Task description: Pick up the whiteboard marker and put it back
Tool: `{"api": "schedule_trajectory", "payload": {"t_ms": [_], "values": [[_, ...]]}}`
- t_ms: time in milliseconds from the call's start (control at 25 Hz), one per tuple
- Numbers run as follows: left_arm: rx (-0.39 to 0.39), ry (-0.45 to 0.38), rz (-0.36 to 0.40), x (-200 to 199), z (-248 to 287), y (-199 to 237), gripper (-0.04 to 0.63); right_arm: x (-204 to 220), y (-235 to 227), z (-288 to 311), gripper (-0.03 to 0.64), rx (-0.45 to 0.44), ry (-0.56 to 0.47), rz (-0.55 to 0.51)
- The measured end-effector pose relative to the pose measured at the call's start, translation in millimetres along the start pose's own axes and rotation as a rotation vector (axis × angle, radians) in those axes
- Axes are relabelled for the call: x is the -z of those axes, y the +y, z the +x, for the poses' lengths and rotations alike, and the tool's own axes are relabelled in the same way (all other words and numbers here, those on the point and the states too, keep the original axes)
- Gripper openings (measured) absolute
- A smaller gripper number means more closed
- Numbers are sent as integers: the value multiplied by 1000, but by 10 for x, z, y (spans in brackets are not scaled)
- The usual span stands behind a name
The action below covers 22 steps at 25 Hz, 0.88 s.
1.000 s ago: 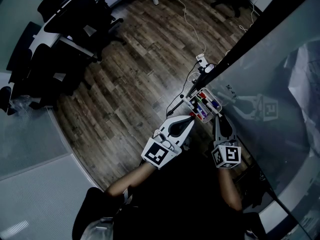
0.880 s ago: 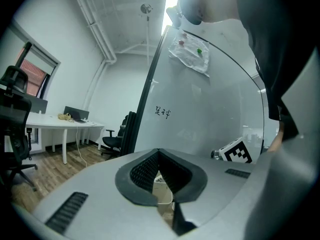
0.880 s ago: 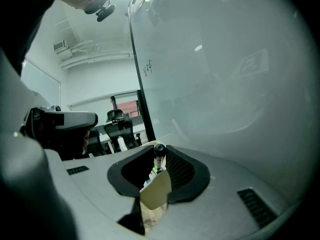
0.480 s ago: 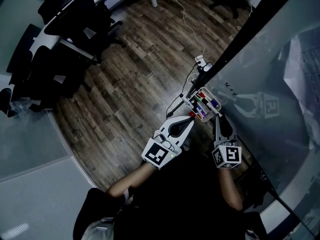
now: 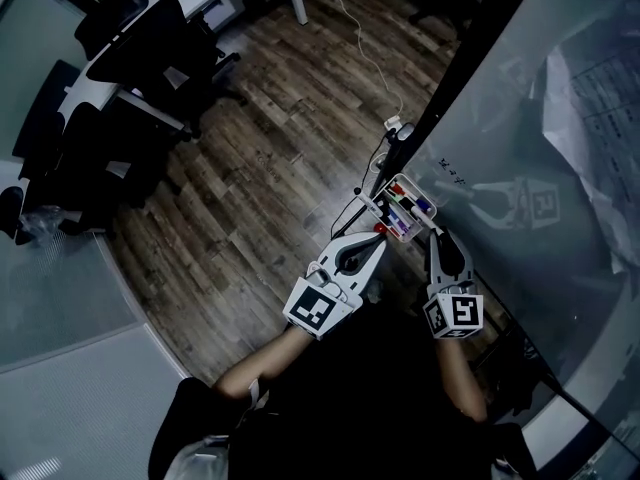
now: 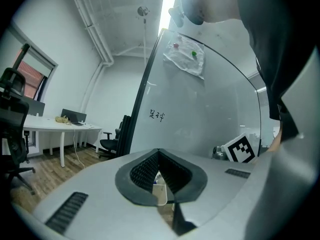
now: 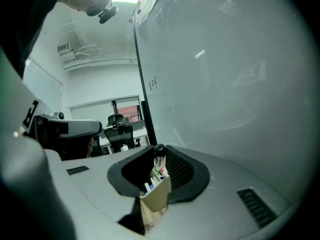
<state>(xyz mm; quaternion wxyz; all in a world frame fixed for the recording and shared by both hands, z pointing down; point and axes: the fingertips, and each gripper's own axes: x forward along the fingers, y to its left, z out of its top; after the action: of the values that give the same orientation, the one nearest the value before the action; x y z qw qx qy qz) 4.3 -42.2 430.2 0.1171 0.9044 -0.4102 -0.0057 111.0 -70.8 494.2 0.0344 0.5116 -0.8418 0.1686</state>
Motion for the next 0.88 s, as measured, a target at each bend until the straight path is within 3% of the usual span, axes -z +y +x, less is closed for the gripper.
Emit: {"api": "schedule_trajectory", "payload": {"t_ms": [880], "values": [[-9,-31,25,-56,-160,-250,8,-206,77,-405,83,2,-86,-20]]}}
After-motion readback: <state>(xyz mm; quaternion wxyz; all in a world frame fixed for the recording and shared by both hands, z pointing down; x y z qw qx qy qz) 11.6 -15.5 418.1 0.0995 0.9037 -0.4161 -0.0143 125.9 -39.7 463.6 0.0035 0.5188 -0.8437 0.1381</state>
